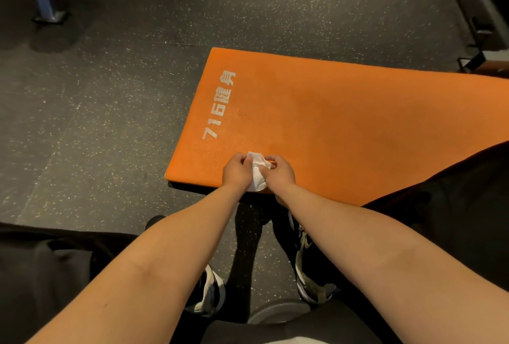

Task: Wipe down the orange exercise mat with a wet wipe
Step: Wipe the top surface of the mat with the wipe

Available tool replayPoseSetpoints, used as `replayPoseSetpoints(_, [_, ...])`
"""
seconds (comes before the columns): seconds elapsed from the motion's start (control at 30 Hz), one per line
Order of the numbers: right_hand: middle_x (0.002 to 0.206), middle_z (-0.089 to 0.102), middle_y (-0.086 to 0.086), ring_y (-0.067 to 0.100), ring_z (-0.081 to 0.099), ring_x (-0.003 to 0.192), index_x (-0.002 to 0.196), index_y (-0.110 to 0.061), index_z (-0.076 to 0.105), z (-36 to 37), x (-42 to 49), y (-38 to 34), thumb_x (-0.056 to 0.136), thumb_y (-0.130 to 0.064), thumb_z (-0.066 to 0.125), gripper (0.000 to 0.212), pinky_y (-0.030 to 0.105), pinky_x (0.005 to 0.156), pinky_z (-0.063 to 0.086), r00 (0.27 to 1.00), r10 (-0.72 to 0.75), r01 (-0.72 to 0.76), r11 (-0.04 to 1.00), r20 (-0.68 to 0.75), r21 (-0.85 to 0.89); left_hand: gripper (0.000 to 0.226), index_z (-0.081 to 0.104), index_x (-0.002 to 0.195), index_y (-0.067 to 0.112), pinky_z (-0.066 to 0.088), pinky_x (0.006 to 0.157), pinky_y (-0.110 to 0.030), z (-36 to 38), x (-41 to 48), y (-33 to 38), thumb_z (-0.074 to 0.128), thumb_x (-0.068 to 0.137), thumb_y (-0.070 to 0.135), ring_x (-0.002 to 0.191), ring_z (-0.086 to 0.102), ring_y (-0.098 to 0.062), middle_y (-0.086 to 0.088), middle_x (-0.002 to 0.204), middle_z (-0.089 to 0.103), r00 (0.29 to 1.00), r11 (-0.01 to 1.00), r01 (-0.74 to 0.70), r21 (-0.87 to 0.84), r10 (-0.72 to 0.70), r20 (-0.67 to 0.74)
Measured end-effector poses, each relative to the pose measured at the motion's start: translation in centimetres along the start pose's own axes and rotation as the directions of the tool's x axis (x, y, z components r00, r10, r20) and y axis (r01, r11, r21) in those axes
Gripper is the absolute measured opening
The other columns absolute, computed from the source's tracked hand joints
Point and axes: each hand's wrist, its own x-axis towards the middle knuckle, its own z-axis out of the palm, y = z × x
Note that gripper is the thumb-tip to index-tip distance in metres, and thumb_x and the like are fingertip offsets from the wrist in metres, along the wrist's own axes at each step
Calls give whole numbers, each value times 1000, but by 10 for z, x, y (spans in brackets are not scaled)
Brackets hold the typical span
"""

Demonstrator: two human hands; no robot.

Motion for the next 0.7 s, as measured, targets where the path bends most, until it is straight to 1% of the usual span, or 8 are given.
replayPoseSetpoints(0.1, [101, 63, 2, 12, 56, 76, 121, -13, 64, -1, 3, -2, 101, -15, 55, 22, 15, 56, 40, 998, -58, 57, 992, -11, -111, 26, 64, 112, 14, 42, 60, -28, -1, 1, -1, 44, 106, 31, 80, 60, -17, -4, 99, 67, 1000, 1000, 19, -18, -19, -18])
replayPoseSetpoints(0.17, [93, 61, -1, 8, 50, 69, 111, -15, 66, -1, 3, -4, 103, -16, 49, 18, 11, 47, 35, 997, -80, 76, 985, -21, -156, 27, 64, 113, 15, 47, 64, -30, -2, 1, 0, 44, 106, 31, 84, 63, -19, -5, 101, 68, 999, 999, 33, -38, -33, -18])
replayPoseSetpoints(0.27, [88, 60, 1, 14, 50, 70, 98, -14, 63, -2, 3, -4, 105, -23, 48, 19, 22, 54, 37, 996, -76, 67, 983, -47, -169, 28, 64, 115, 16, 53, 78, -36, -4, 0, 1, 45, 105, 34, 91, 65, -23, -5, 106, 69, 999, 995, 42, -85, -43, -6])
replayPoseSetpoints(0.33, [93, 63, 5, 19, 54, 77, 100, -10, 62, -1, 3, -4, 106, -29, 45, 26, 30, 60, 39, 997, -60, 50, 984, -58, -171, 31, 63, 119, 16, 54, 77, -34, -4, -2, 2, 48, 103, 38, 94, 65, -20, -3, 108, 68, 999, 991, 30, -131, -27, 30])
replayPoseSetpoints(0.5, [97, 63, 6, 21, 55, 83, 104, -10, 62, 1, 3, -6, 108, -35, 39, 35, 31, 62, 38, 999, -13, 7, 992, -49, -125, 31, 64, 115, 16, 49, 75, -28, -6, -11, 1, 65, 96, 40, 96, 65, -14, 0, 107, 69, 990, 974, -16, -224, 47, 130])
replayPoseSetpoints(0.57, [97, 63, 6, 21, 55, 83, 104, -10, 63, 1, 4, -7, 108, -36, 38, 36, 30, 60, 37, 999, -16, 10, 992, -47, -124, 26, 64, 112, 14, 51, 73, -32, -6, -11, -2, 67, 95, 34, 93, 66, -18, -3, 103, 70, 991, 980, -17, -198, 42, 126])
replayPoseSetpoints(0.63, [97, 65, 8, 20, 57, 80, 105, -9, 63, 1, 3, -7, 108, -37, 40, 36, 28, 58, 38, 999, -17, 12, 994, -46, -110, 19, 65, 107, 13, 53, 77, -44, -5, -8, -5, 65, 96, 29, 93, 67, -30, -11, 100, 70, 996, 988, -4, -153, 17, 89])
replayPoseSetpoints(0.7, [101, 66, 4, 14, 58, 77, 113, -12, 63, 1, 1, -7, 106, -34, 47, 28, 25, 56, 40, 1000, -12, 11, 997, -16, -77, 16, 66, 99, 14, 54, 78, -45, -6, -7, -3, 62, 97, 29, 92, 68, -32, -12, 98, 71, 998, 987, 37, -159, -30, 47])
